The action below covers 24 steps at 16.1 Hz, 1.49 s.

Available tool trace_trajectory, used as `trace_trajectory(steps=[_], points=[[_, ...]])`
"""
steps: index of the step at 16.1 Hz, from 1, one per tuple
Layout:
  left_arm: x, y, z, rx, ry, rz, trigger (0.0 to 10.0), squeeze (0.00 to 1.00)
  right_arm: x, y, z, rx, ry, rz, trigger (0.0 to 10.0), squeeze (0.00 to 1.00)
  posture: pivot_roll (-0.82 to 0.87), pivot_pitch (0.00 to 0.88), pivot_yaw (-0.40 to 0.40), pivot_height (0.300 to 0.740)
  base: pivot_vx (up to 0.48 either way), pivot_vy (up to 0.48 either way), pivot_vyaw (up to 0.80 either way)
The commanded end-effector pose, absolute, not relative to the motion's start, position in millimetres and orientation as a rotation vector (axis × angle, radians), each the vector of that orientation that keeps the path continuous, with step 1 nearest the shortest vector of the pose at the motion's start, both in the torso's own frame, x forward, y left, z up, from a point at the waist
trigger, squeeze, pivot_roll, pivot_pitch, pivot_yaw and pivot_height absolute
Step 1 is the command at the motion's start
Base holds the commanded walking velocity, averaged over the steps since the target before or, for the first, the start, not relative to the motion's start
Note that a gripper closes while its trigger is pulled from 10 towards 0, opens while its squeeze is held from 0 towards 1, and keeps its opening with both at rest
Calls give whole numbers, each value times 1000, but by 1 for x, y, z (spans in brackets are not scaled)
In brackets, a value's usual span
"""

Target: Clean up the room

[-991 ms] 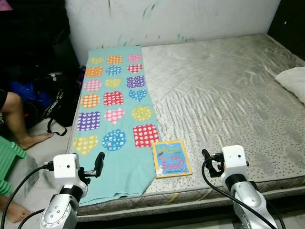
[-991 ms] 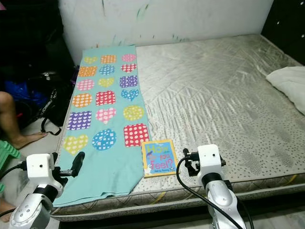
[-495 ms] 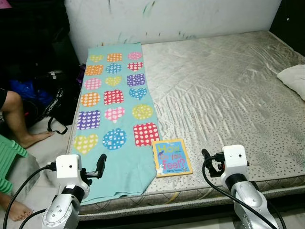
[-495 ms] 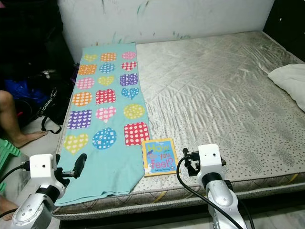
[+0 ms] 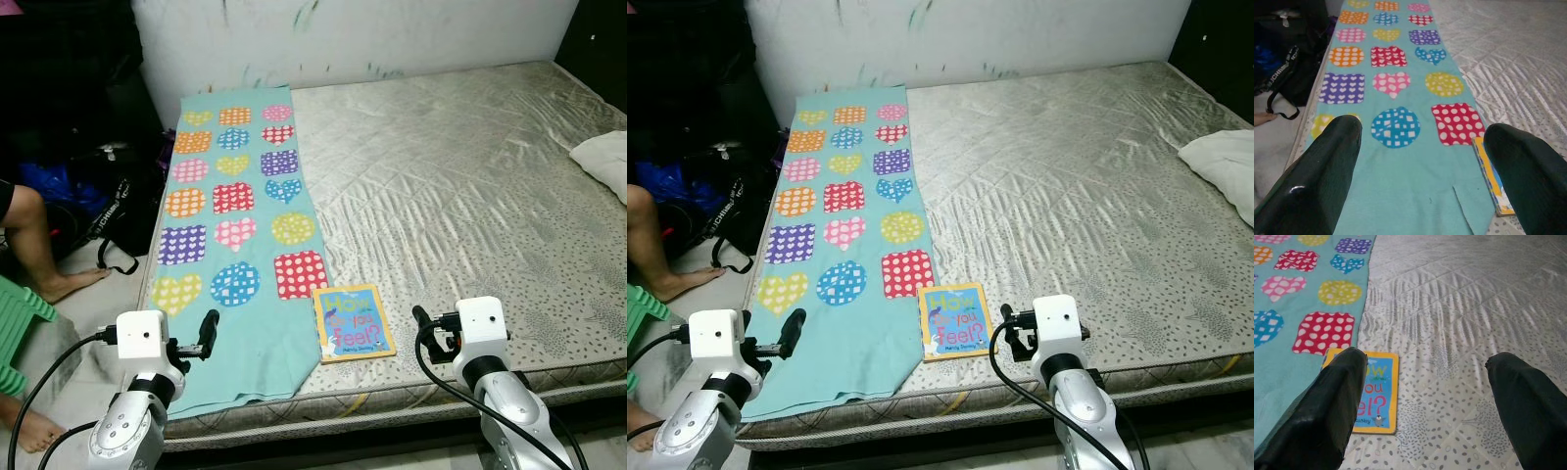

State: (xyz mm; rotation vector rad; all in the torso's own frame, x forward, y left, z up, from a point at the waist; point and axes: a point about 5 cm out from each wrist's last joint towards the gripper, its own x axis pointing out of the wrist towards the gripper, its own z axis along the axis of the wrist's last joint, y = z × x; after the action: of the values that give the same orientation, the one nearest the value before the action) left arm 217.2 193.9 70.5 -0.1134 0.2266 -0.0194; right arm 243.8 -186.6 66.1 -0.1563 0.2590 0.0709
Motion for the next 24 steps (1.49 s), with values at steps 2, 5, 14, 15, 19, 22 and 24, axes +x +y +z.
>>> trace_trajectory(steps=[2, 5, 14, 15, 19, 22, 24], points=[[218, 195, 70, -104, 230, -18, 10000, 0, 246, -185, 72, -143, 237, 81, 10000, 0, -57, 40, 75, 740, 0, 0, 0], [222, 195, 70, -99, 226, -16, 10000, 0, 248, -183, 73, -136, 230, 92, 10000, 0, -58, 35, 76, 724, 0, 0, 0], [230, 194, 71, -87, 213, -18, 10000, 0, 252, -182, 74, -134, 219, 90, 10000, 0, -61, 32, 77, 631, 0, 0, 0], [230, 194, 71, -86, 211, -16, 10000, 0, 253, -181, 74, -134, 217, 91, 10000, 0, -62, 31, 77, 623, 0, 0, 0], [232, 194, 71, -92, 201, -13, 10000, 0, 255, -182, 74, -138, 216, 98, 10000, 0, -62, 27, 73, 615, 0, 0, 0], [233, 194, 72, -93, 196, -13, 10000, 0, 256, -181, 74, -143, 207, 111, 10000, 0, -63, 26, 72, 615, 0, 0, 0], [233, 193, 71, -93, 197, -13, 10000, 0, 256, -180, 74, -145, 203, 118, 10000, 0, -63, 25, 71, 615, 0, 0, 0]])
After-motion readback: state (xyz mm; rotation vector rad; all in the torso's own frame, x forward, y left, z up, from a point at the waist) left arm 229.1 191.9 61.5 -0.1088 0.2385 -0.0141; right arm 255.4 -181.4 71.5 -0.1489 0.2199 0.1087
